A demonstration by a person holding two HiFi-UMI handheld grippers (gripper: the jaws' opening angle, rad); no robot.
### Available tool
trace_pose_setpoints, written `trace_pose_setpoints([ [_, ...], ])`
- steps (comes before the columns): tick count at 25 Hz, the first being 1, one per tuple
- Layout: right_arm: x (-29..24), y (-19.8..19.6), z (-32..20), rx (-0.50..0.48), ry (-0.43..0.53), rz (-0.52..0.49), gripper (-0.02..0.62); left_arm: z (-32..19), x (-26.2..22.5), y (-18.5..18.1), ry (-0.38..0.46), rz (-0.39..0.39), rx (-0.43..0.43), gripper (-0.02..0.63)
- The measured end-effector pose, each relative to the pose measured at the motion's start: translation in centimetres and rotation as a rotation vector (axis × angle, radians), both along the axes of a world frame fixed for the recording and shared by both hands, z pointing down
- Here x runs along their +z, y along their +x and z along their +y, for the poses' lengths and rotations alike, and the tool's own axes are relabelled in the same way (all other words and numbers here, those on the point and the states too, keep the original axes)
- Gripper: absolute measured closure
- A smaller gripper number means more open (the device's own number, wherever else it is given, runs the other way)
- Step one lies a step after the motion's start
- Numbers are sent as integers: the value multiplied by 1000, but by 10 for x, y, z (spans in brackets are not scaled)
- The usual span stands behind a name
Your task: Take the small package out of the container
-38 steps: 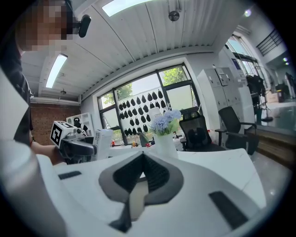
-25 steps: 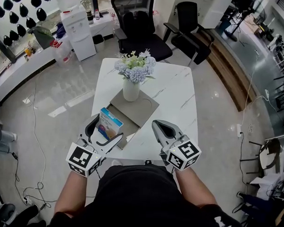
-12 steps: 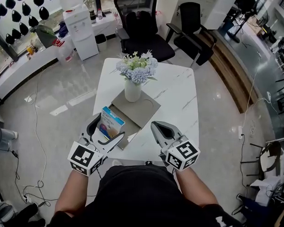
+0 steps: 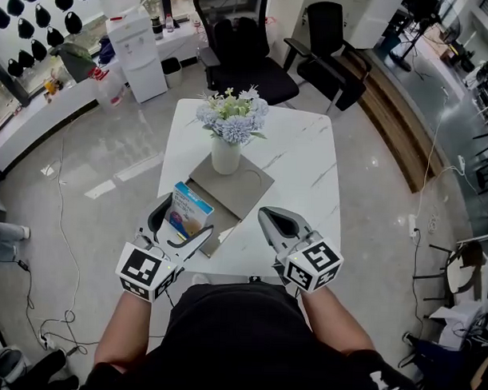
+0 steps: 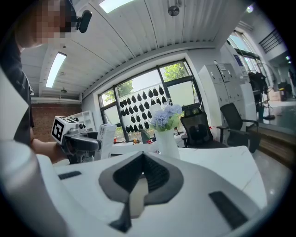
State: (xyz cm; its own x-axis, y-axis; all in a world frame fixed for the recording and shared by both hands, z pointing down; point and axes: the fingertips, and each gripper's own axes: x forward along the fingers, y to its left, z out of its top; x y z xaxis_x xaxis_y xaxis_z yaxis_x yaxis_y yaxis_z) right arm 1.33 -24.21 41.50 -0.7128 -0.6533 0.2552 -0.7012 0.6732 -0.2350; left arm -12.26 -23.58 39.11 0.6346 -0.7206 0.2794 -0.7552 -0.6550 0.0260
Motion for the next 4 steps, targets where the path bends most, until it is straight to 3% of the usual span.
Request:
trace_pose_setpoints([
  [4, 2, 1, -1, 1, -4, 0, 597, 0, 2, 1, -1, -5, 0, 187],
])
